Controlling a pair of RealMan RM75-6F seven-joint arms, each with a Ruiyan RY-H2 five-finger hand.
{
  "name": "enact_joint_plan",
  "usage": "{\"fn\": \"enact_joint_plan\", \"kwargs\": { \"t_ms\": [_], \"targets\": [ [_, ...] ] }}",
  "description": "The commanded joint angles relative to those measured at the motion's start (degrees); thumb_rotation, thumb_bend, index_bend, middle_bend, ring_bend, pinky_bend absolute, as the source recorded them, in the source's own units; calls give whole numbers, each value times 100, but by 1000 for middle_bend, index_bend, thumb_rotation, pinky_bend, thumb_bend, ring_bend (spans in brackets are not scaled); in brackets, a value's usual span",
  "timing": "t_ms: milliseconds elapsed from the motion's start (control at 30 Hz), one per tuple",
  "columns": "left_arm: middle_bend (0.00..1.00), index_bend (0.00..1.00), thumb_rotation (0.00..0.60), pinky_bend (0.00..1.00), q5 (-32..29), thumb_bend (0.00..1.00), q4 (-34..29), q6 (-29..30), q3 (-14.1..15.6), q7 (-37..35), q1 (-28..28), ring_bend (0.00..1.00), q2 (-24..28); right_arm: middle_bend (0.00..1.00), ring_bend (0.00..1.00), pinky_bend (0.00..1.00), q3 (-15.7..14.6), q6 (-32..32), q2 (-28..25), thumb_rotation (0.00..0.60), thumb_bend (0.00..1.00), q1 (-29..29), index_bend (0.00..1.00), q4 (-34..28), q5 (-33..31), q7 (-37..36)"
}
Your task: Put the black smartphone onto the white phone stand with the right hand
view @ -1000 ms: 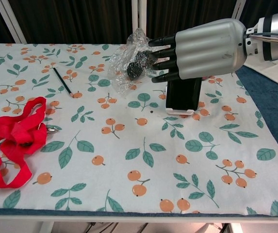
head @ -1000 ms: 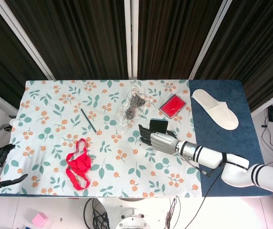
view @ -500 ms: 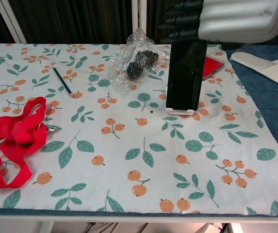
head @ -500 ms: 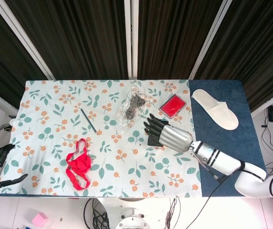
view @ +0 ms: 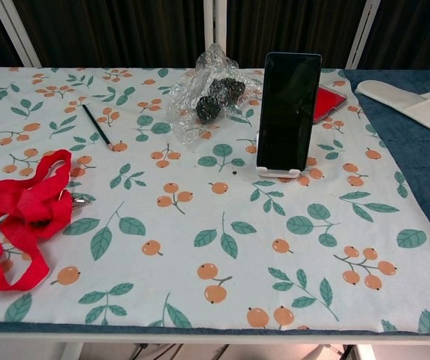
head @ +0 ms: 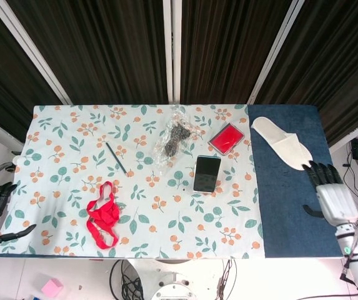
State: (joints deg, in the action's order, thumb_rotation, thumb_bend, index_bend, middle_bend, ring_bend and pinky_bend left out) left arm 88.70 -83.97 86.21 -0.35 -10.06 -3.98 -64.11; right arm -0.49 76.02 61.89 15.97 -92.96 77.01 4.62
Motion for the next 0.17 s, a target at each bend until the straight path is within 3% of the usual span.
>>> {"fn": "enact_joint_plan", "kwargs": {
  "t_ms": [33,167],
  "targets": [
    [64,98,282,196,75,46,-41,17,-26,91,-50,85,-3,0,0,0,-211,413,599,600,75,-625,0,896,-93,-813],
    [64,99,282,196,66,46,-74,1,-70,281,-98,85,25,0,0,0,-148,544,723,600,78,-731,0,1151,38,-933]
  ]
}}
